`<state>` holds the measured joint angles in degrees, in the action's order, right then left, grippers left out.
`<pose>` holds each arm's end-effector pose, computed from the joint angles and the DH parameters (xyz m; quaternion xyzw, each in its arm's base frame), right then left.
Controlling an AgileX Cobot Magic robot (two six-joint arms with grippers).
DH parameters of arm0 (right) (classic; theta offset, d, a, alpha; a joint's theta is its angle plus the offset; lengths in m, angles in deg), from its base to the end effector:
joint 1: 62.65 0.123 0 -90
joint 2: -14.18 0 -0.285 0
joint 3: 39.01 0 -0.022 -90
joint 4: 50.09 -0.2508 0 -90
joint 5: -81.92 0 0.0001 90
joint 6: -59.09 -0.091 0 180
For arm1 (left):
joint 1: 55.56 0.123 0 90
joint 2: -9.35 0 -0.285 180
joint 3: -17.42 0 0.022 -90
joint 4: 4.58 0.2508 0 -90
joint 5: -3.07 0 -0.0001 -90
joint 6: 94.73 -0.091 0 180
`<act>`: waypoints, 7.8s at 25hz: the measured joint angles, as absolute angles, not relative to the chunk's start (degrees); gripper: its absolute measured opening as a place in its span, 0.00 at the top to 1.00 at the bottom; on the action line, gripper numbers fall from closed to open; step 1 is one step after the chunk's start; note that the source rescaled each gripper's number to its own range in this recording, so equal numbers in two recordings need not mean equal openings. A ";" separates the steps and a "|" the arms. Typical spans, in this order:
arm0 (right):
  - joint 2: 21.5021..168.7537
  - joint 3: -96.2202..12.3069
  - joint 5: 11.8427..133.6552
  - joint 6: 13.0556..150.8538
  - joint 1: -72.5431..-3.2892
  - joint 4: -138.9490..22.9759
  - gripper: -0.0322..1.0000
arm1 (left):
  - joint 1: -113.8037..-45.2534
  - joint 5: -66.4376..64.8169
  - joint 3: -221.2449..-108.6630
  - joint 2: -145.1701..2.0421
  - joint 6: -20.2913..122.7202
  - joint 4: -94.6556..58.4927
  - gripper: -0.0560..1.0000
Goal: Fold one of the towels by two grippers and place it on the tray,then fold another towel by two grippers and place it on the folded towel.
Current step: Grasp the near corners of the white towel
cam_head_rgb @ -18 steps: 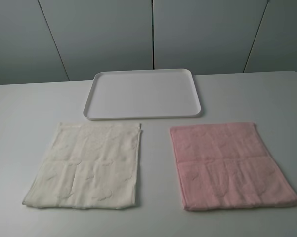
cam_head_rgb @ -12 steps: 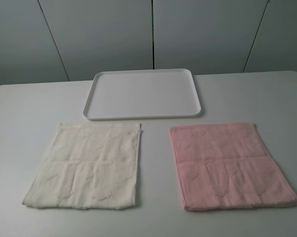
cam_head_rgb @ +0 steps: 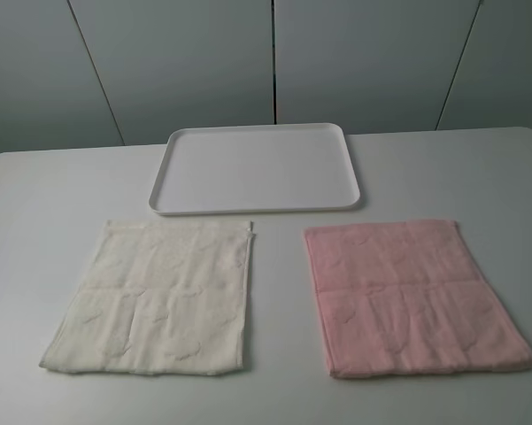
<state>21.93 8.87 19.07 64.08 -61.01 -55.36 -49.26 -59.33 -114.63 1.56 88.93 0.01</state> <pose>-0.0083 0.0072 0.2780 -0.0525 0.8568 0.0309 0.5120 -0.0081 0.0056 0.2782 -0.0767 0.8537 0.0518 0.5125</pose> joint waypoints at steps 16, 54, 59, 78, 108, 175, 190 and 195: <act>21.93 8.87 19.07 64.08 -61.01 -55.36 0.00 | -49.26 -59.33 -114.63 1.56 88.93 0.01 0.00; 28.36 7.68 18.65 64.20 -61.01 -55.36 0.00 | -49.26 -57.56 -116.16 -12.56 79.43 -5.23 0.00; 39.71 6.12 20.22 69.40 -61.01 -55.74 0.00 | -49.26 -52.66 -121.64 -25.56 66.49 -8.65 0.00; 92.69 -9.63 33.73 115.91 -46.25 -80.97 0.00 | -64.84 -51.62 -136.80 -71.73 41.88 -4.00 0.00; 121.48 -18.55 40.90 110.16 -5.14 -65.67 0.00 | -75.46 -34.29 -115.57 -90.27 28.36 2.74 0.00; 142.13 -28.21 40.12 86.54 4.67 -47.69 0.00 | -75.57 -26.79 -114.27 -96.63 26.72 6.16 0.00; 142.14 -28.27 43.76 82.57 4.67 -46.23 0.51 | -75.57 -26.79 -114.27 -96.63 26.72 6.16 0.00; 142.36 -28.27 45.49 78.40 4.67 -42.76 0.93 | -75.57 -26.79 -114.27 -96.63 26.72 6.16 0.00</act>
<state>142.36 -28.27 45.49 78.40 4.67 -42.76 -75.57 -26.79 -114.27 -96.63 26.72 6.16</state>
